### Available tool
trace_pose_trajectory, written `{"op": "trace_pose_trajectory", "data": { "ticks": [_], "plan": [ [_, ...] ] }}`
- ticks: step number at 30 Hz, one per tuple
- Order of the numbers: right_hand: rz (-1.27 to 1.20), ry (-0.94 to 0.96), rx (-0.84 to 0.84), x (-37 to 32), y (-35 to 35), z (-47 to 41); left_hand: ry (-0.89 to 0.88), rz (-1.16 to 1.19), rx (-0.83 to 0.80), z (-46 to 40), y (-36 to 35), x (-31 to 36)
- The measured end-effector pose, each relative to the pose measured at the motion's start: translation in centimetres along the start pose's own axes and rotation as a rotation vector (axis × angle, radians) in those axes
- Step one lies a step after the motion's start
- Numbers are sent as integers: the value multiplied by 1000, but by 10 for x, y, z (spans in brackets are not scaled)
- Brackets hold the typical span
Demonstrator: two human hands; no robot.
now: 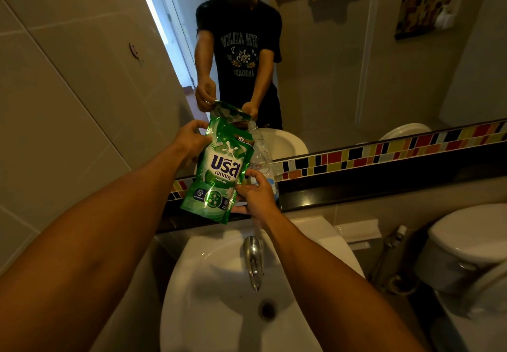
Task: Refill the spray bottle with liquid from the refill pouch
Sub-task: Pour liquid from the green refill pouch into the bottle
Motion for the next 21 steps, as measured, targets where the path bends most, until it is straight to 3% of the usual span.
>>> {"op": "trace_pose_trajectory", "data": {
  "ticks": [21],
  "plan": [
    [-41,-6,-17,2,-5,-2,21,5,-4,-8,7,-1]
  ]
}}
Point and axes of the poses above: each hand's wrist, its own z-axis away from the middle knuckle, its own y-axis out of the back of the hand, x = y × z, the point moved 3 cm from there along -z, towards the middle knuckle, and after that the axes turned 7 degrees about -x, right-handed, at the moved point
